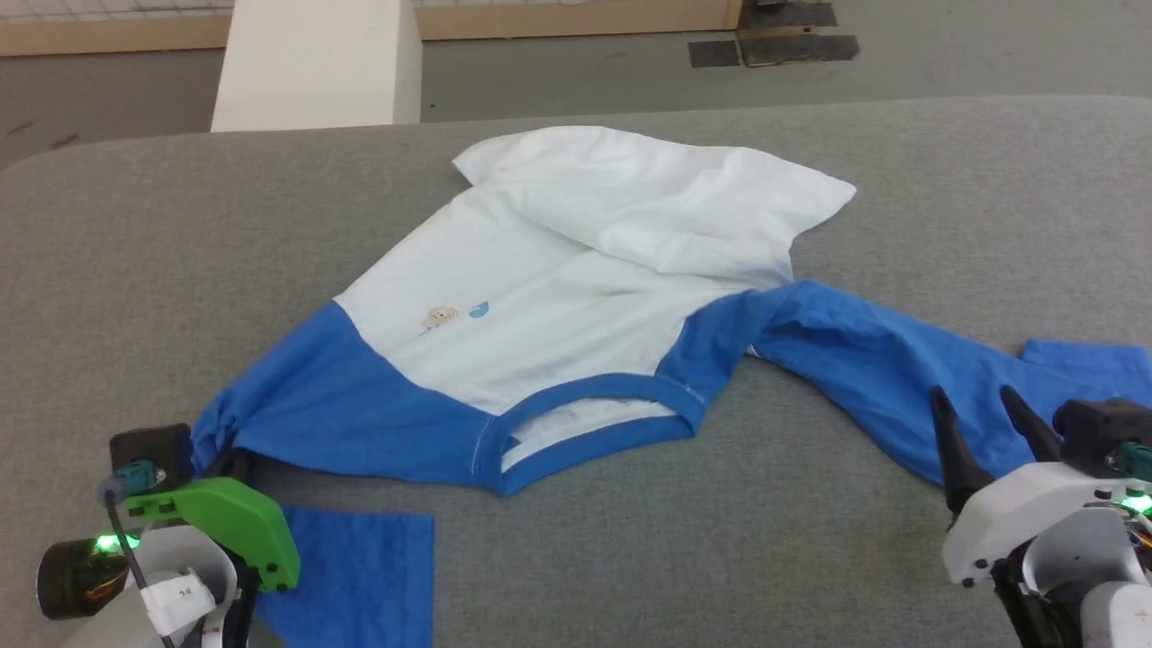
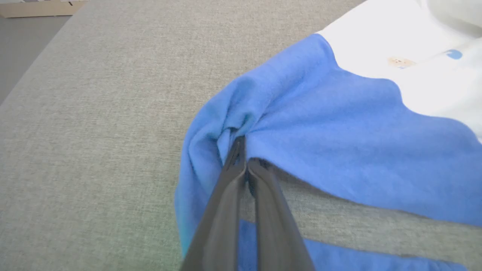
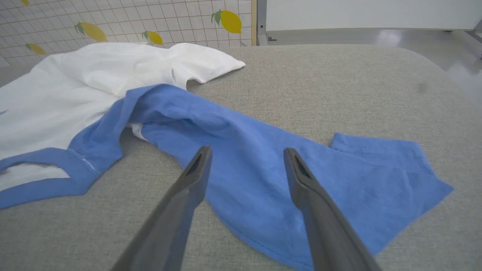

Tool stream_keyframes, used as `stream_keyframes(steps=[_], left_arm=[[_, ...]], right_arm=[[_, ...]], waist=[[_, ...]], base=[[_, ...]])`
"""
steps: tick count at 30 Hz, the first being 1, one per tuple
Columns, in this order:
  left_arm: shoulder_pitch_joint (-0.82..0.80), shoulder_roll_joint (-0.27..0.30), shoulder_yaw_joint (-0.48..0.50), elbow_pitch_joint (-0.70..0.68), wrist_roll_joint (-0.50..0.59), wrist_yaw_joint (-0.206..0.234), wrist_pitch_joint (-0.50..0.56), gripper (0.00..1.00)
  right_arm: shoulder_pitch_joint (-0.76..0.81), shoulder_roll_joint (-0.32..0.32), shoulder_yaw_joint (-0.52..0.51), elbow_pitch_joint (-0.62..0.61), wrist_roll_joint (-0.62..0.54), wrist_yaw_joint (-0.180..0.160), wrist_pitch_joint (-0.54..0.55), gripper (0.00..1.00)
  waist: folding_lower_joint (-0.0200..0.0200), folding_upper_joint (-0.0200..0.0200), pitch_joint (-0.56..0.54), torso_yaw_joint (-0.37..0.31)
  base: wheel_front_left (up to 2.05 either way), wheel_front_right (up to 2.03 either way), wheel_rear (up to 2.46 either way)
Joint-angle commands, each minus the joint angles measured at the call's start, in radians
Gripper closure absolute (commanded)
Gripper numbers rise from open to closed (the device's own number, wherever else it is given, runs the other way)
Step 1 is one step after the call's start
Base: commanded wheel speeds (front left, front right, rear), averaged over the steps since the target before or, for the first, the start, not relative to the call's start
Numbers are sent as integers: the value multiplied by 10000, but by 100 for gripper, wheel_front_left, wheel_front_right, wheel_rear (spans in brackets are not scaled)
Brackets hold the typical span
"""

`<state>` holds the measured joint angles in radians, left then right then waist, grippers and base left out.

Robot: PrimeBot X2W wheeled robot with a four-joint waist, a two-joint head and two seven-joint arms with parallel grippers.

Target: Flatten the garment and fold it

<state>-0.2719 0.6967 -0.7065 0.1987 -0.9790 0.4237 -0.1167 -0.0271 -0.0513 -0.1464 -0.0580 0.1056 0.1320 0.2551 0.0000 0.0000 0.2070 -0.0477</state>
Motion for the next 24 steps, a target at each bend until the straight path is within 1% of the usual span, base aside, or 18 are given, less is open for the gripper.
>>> stream_keyframes(steps=[1, 4, 6, 8, 11, 14, 18, 20, 24], left_arm=[[44, -87, 133, 153, -92, 52, -216, 0], [-41, -495, 440, 255, -299, -145, -742, 0], [7, -772, 406, 195, -356, -363, -896, 0], [93, -904, 315, 172, -317, -507, -984, 0], [329, -1178, 267, -6, -241, -637, -1177, 0], [499, -1427, 329, -265, 35, -754, -1348, 0], [650, -1905, 900, -737, 763, -895, -1440, 0], [768, -2225, 1369, -1058, 1374, -981, -1445, 0], [1001, -2816, 2068, -1349, 2424, -1364, -1448, 0]], right_arm=[[-80, 9, -59, 61, -98, -13, 129, 0], [-261, 9, -82, 98, -241, -13, 291, 0], [-422, 10, -35, 66, -423, -13, 262, 0], [-569, 10, 28, 94, -626, -13, 251, 0], [-938, -172, 186, 343, -1015, -13, 210, 0], [-1374, -669, 195, 886, -1164, -13, 244, 0], [-2035, -1381, 3, 1952, -1164, -13, 466, 0], [-2355, -1701, -45, 2535, -1054, -13, 763, 0], [-2816, -2370, 210, 3601, -608, -13, 1682, 0]], waist=[[0, 0, 27, 194], [0, 0, 10, 360], [0, 0, -8, 486], [0, 0, -31, 569], [0, 0, -43, 745], [0, 0, 33, 1023], [0, 0, 231, 1499], [0, 0, 358, 1722], [0, 0, 584, 2088]], base=[[0, 0, 0], [0, 0, 0], [0, 0, 0], [0, 0, 0], [0, 0, 0], [0, 0, 0], [0, 0, 0], [0, 0, 0], [0, 0, 0]])
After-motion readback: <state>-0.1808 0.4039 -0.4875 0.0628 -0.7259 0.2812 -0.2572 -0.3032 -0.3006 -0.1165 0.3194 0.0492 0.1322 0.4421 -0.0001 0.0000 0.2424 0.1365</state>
